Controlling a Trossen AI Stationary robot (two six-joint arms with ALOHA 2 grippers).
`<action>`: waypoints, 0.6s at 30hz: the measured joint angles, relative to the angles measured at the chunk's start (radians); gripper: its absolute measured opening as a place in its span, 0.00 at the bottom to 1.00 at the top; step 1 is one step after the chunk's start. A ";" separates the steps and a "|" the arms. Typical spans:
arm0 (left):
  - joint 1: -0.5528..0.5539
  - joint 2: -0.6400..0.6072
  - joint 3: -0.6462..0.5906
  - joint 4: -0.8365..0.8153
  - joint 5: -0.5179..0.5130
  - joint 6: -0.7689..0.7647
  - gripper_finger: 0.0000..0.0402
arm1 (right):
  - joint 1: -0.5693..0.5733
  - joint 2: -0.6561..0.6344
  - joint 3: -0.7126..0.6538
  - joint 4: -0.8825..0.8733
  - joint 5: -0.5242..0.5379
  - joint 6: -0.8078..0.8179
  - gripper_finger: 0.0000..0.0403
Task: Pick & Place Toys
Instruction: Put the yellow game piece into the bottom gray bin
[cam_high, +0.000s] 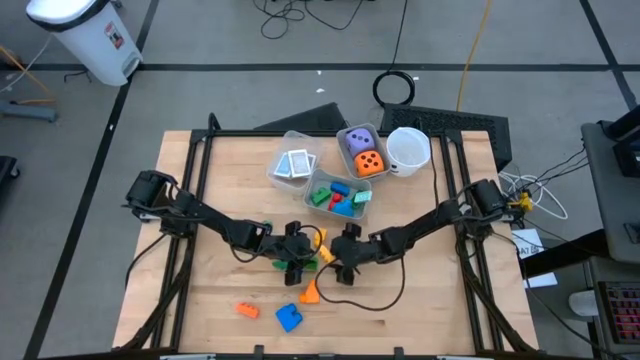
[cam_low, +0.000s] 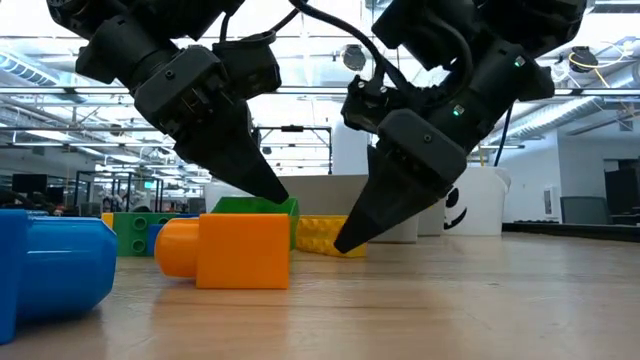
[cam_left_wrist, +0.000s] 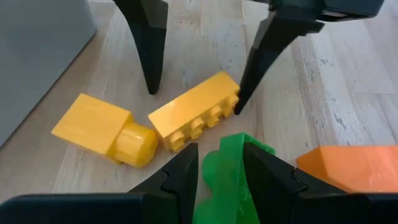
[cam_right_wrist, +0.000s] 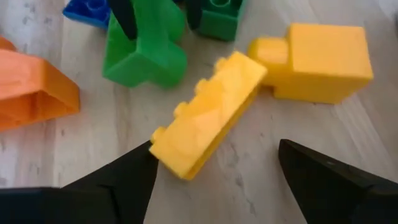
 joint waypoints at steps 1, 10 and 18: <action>0.000 0.000 0.000 0.000 0.000 0.000 0.33 | -0.001 0.000 0.000 -0.010 -0.001 0.000 0.75; 0.000 0.000 0.000 -0.003 0.000 0.000 0.33 | -0.007 0.000 0.000 0.016 -0.001 -0.005 0.65; 0.000 0.000 0.000 0.000 0.000 0.000 0.33 | -0.008 0.000 0.000 0.065 0.010 -0.004 0.61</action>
